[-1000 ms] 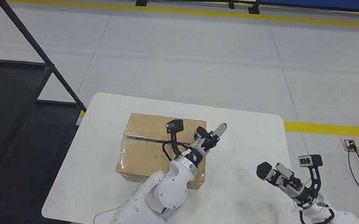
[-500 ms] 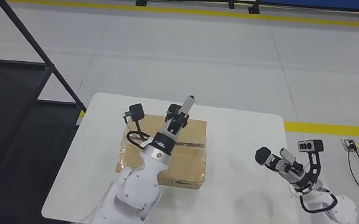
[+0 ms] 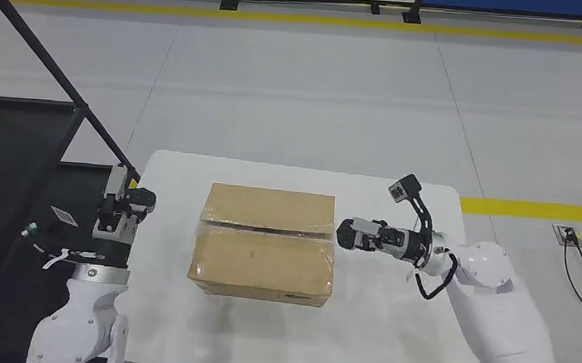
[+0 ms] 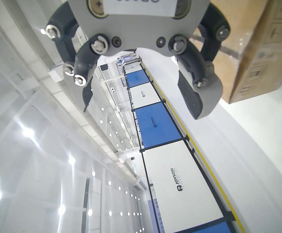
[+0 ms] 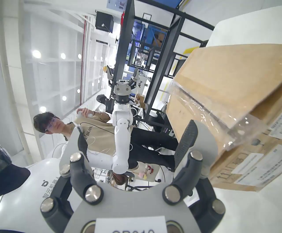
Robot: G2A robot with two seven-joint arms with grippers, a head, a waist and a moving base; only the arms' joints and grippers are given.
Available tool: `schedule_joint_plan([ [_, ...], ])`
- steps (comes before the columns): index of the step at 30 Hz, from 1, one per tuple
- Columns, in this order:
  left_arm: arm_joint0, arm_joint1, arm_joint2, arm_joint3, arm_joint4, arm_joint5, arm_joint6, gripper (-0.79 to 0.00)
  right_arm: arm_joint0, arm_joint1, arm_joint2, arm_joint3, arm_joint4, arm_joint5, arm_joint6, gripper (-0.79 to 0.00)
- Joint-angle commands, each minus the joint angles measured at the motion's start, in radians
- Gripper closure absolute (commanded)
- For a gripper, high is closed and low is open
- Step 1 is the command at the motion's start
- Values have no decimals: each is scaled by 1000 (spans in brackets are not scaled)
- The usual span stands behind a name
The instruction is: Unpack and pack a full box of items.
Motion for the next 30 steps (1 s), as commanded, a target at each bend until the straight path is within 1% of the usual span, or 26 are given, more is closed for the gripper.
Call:
schedule_joint_plan([
  [1,18,2,-14,10,-15,-12,-11,-785,37,-9,-47,19,-26,18,-3,-785],
  [5,33,4,-32,23,-53,-32,-23,-785,89,-28,-121,72,-92,33,-66,-785],
  [7,36,6,-40,22,-72,-36,-31,-785,103,-38,-143,102,-92,48,-109,-785],
  [10,39,9,-49,19,-91,-38,-45,-785,124,-48,-164,145,-85,68,-138,-785],
  [16,42,13,-50,22,-104,-40,-55,-785,142,-58,-197,174,-95,97,-127,-785],
  [22,37,18,-66,34,-118,-44,-62,-785,152,-73,-230,174,-100,110,-153,-785],
  [30,75,23,-133,22,-160,-81,-29,-785,210,-112,-313,221,-111,149,-200,-785],
])
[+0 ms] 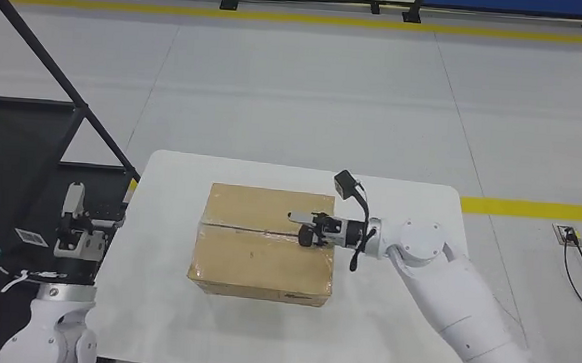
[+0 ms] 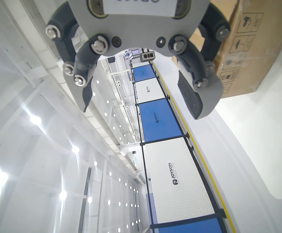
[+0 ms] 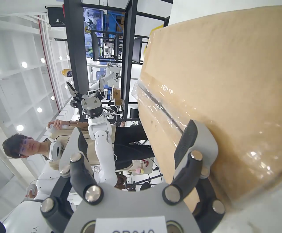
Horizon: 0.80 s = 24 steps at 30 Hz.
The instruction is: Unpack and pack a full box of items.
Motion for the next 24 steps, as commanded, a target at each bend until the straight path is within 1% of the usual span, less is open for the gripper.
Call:
schedule_joint_plan([
  [1,14,1,-14,-5,-10,-11,9,-785,18,-12,-23,16,0,6,-12,-785],
  [7,42,3,-42,-9,-43,-36,10,-785,75,-57,-94,72,27,20,-23,-785],
  [12,62,5,-56,-13,-45,-63,16,-785,117,-100,-149,131,57,9,-39,-785],
  [20,99,8,-94,-13,-93,-102,0,-785,175,-183,-232,233,109,-9,-86,-785],
  [24,106,10,-106,-6,-112,-109,-17,-785,202,-225,-265,285,128,-23,-105,-785],
])
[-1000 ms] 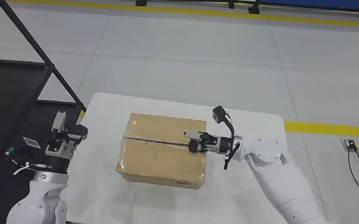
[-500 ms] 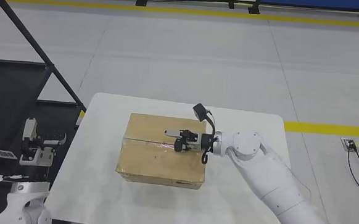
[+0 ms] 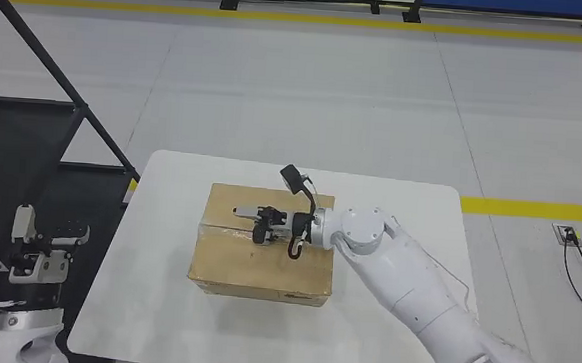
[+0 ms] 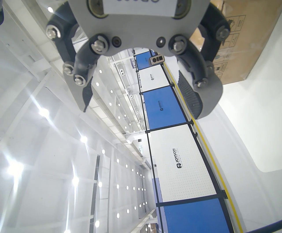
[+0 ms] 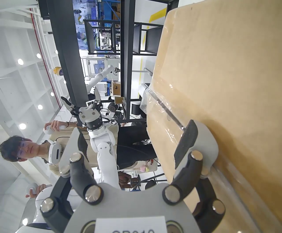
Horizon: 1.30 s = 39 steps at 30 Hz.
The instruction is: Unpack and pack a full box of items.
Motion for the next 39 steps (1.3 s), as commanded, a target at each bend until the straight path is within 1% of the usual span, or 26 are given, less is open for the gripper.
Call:
schedule_joint_plan([
  [1,2,1,-3,2,-6,-3,-7,-785,12,-20,-14,25,7,-4,-8,-785],
  [14,5,10,-22,21,-18,-12,-45,-785,62,-143,-70,172,61,-46,-36,-785],
  [22,6,15,-26,28,-22,-15,-60,-785,84,-210,-78,246,88,-100,-61,-785],
  [25,8,17,-29,33,-27,-16,-63,-785,92,-234,-83,273,79,-120,-87,-785],
  [29,8,19,-34,42,-32,-21,-64,-785,102,-265,-97,307,56,-117,-105,-785],
  [33,11,20,-36,45,-39,-21,-62,-785,109,-293,-105,344,42,-112,-106,-785],
  [39,13,22,-25,50,-34,-23,-61,-785,116,-320,-97,396,39,-145,-80,-785],
])
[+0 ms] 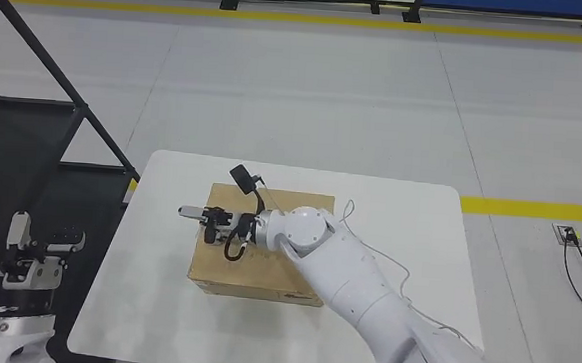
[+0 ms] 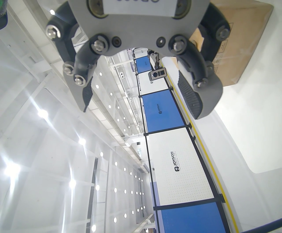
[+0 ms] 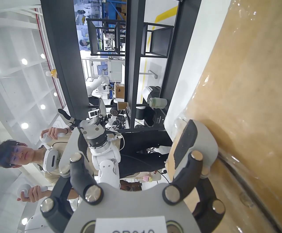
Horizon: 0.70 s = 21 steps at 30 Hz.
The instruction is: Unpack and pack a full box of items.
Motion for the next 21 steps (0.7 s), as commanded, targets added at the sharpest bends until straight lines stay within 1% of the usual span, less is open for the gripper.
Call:
schedule_joint_plan([
  [1,-1,1,7,1,6,2,1,-785,3,-6,4,12,-2,-12,12,-785],
  [5,-5,2,21,-1,15,6,1,-785,6,-15,16,31,-6,-51,25,-785],
  [11,-7,4,37,-7,27,6,5,-785,16,-25,31,60,-21,-56,38,-785],
  [17,-9,5,58,-6,39,10,-1,-785,28,-17,47,95,-47,-66,103,-785],
  [19,-11,6,69,-7,50,14,0,-785,30,-13,51,100,-56,-60,142,-785],
  [21,-16,7,80,-8,60,17,-1,-785,31,-6,62,107,-57,-70,150,-785],
])
